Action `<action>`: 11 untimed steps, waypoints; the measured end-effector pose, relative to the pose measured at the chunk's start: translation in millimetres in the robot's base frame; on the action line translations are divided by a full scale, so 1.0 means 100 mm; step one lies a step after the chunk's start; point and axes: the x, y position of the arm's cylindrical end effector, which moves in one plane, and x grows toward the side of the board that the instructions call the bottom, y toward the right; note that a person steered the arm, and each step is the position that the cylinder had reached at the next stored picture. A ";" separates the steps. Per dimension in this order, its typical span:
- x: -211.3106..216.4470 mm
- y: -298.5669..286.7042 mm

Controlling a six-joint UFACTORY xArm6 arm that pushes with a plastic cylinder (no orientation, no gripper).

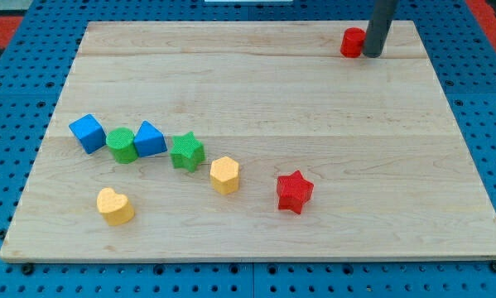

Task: Push the red star closer to the red circle

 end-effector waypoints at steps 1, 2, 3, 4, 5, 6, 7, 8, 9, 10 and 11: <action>0.28 0.06; 1.23 0.07; 2.22 -0.12; 3.21 -0.22; 3.32 -1.16; 2.76 -1.60; 2.27 -1.84; 1.91 -1.62; 1.97 -1.02; 1.79 -0.90; 0.93 -0.90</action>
